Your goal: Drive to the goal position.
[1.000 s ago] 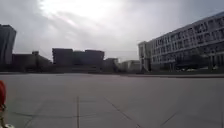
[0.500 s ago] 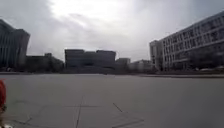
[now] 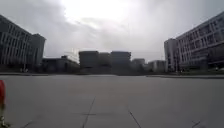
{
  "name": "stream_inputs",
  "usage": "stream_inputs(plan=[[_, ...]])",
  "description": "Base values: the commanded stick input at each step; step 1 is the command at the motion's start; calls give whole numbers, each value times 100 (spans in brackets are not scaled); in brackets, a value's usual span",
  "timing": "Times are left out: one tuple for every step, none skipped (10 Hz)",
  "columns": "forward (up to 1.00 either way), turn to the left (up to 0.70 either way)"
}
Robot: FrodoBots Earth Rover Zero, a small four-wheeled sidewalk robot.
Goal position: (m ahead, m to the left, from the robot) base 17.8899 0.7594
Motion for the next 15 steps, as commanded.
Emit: stream_inputs(plan=[[100, 0], [100, 0], [100, 0], [100, 0], [100, 0], [100, 0], [100, 0], [100, 0], [100, 0], [100, 0], [100, 0], [100, 0], [100, 0], [100, 0], [100, 0]])
